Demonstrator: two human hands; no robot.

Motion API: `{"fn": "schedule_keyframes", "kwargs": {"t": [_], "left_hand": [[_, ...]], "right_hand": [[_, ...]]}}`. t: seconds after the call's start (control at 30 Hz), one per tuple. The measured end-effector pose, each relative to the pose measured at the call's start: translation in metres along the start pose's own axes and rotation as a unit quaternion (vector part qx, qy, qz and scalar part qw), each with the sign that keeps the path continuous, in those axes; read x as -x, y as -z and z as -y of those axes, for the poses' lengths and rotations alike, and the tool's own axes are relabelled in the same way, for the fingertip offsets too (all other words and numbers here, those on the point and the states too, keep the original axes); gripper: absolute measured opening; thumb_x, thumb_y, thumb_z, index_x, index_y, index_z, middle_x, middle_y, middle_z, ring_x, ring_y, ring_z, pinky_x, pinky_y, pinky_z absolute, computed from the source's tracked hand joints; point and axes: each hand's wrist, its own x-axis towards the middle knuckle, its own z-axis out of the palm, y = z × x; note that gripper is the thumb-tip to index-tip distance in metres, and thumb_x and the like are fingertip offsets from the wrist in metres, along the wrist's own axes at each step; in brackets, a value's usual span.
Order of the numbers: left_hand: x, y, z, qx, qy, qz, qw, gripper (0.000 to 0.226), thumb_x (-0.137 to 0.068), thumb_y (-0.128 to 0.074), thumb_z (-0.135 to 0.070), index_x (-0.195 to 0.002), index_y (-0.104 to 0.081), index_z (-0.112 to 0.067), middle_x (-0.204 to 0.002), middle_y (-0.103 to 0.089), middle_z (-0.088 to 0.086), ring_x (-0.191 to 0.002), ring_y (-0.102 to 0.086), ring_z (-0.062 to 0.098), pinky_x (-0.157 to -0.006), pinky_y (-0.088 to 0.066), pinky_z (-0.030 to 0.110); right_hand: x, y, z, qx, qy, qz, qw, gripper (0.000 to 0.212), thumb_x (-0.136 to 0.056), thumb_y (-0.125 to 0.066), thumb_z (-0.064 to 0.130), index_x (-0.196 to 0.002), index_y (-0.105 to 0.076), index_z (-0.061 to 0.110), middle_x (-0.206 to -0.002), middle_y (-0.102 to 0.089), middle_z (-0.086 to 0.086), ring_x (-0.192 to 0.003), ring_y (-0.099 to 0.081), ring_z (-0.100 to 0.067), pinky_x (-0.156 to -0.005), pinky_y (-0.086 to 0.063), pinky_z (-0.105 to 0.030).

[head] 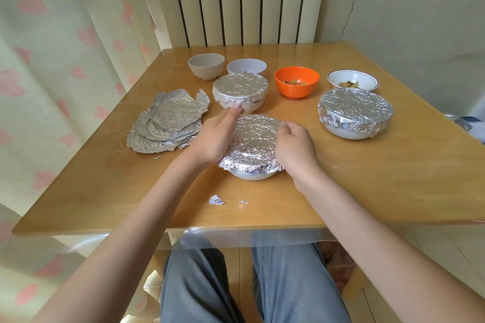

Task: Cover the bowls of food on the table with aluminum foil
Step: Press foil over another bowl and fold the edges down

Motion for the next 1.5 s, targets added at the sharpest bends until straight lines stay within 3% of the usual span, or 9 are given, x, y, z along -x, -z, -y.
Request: {"fn": "schedule_keyframes", "kwargs": {"t": [0.17,0.27,0.43,0.57,0.8,0.93,1.2,1.37,1.5], "left_hand": [[0.025,-0.017,-0.011,0.028,0.031,-0.137,0.990,0.053,-0.102,-0.019,-0.056,-0.096,-0.059,-0.021,-0.091,-0.058,-0.013,-0.096,-0.052,0.015,-0.075,-0.036,0.026],[0.034,-0.021,-0.016,0.027,0.034,-0.145,0.988,0.046,-0.103,-0.020,-0.050,-0.116,-0.054,-0.023,-0.106,-0.047,-0.016,-0.103,-0.043,0.007,-0.076,-0.026,0.020],[0.019,0.011,-0.022,-0.019,-0.060,-0.085,0.994,0.053,-0.105,-0.023,-0.045,-0.142,-0.046,-0.015,-0.130,-0.046,-0.014,-0.107,-0.034,-0.012,-0.079,-0.020,-0.007],[-0.004,0.011,-0.017,-0.029,-0.055,0.024,0.998,0.069,-0.093,-0.022,-0.061,-0.141,-0.051,-0.021,-0.147,-0.047,-0.008,-0.131,-0.039,0.002,-0.100,-0.024,0.012],[-0.009,0.001,-0.012,-0.073,0.002,0.061,0.995,0.065,-0.101,-0.013,-0.060,-0.120,-0.066,-0.027,-0.133,-0.059,-0.001,-0.120,-0.053,0.017,-0.103,-0.035,0.032],[-0.005,0.000,-0.015,-0.073,0.029,0.038,0.996,0.077,-0.096,-0.012,-0.067,-0.127,-0.063,-0.019,-0.132,-0.060,0.008,-0.120,-0.054,0.024,-0.107,-0.037,0.042],[0.021,-0.005,-0.012,-0.047,0.054,-0.076,0.995,0.077,-0.100,-0.007,-0.058,-0.122,-0.059,-0.006,-0.108,-0.056,0.004,-0.099,-0.050,0.021,-0.079,-0.036,0.032],[0.020,0.020,-0.005,0.017,-0.013,-0.091,0.996,0.059,-0.104,-0.020,-0.051,-0.144,-0.045,-0.016,-0.140,-0.044,-0.014,-0.126,-0.042,0.004,-0.096,-0.030,0.014],[0.008,0.018,-0.005,0.041,-0.040,0.002,0.998,0.075,-0.088,-0.027,-0.065,-0.142,-0.050,-0.018,-0.147,-0.047,-0.006,-0.136,-0.040,0.005,-0.118,-0.024,0.031]], "right_hand": [[-0.003,0.020,0.016,0.028,-0.014,0.131,0.991,0.034,-0.103,-0.034,0.027,-0.107,-0.060,0.006,-0.094,-0.063,-0.018,-0.080,-0.060,-0.024,-0.068,-0.047,-0.029],[-0.007,0.026,0.022,0.066,-0.008,0.193,0.979,0.038,-0.102,-0.036,0.036,-0.123,-0.057,0.013,-0.105,-0.061,-0.002,-0.084,-0.054,-0.014,-0.067,-0.043,-0.020],[0.004,0.024,0.019,0.020,-0.001,-0.021,1.000,0.052,-0.099,-0.039,0.039,-0.144,-0.037,0.013,-0.145,-0.044,-0.004,-0.131,-0.042,-0.021,-0.102,-0.032,-0.030],[0.045,0.000,0.015,-0.048,-0.002,-0.102,0.994,0.055,-0.101,-0.037,0.031,-0.150,-0.022,0.012,-0.155,-0.026,-0.007,-0.143,-0.022,-0.019,-0.114,-0.020,-0.031],[0.052,-0.025,0.019,-0.210,-0.059,-0.190,0.957,0.038,-0.103,-0.031,0.025,-0.122,-0.056,0.005,-0.122,-0.061,-0.009,-0.106,-0.055,-0.019,-0.082,-0.037,-0.022],[0.053,-0.026,0.015,-0.225,-0.095,-0.172,0.954,0.046,-0.103,-0.025,0.036,-0.105,-0.060,0.005,-0.111,-0.065,-0.011,-0.101,-0.057,-0.026,-0.087,-0.042,-0.031],[0.032,0.004,0.023,-0.156,-0.121,0.070,0.978,0.074,-0.097,-0.011,0.059,-0.129,-0.054,0.007,-0.126,-0.061,-0.009,-0.117,-0.056,-0.022,-0.083,-0.043,-0.028],[0.050,0.012,0.025,-0.174,-0.055,-0.141,0.973,0.056,-0.102,-0.018,0.048,-0.143,-0.039,0.015,-0.146,-0.042,0.003,-0.129,-0.039,-0.010,-0.108,-0.024,-0.026],[0.070,-0.027,0.027,-0.076,0.047,-0.142,0.986,0.057,-0.102,-0.020,0.041,-0.151,-0.018,0.011,-0.160,-0.013,-0.002,-0.147,-0.005,-0.010,-0.119,-0.004,-0.034]]}}
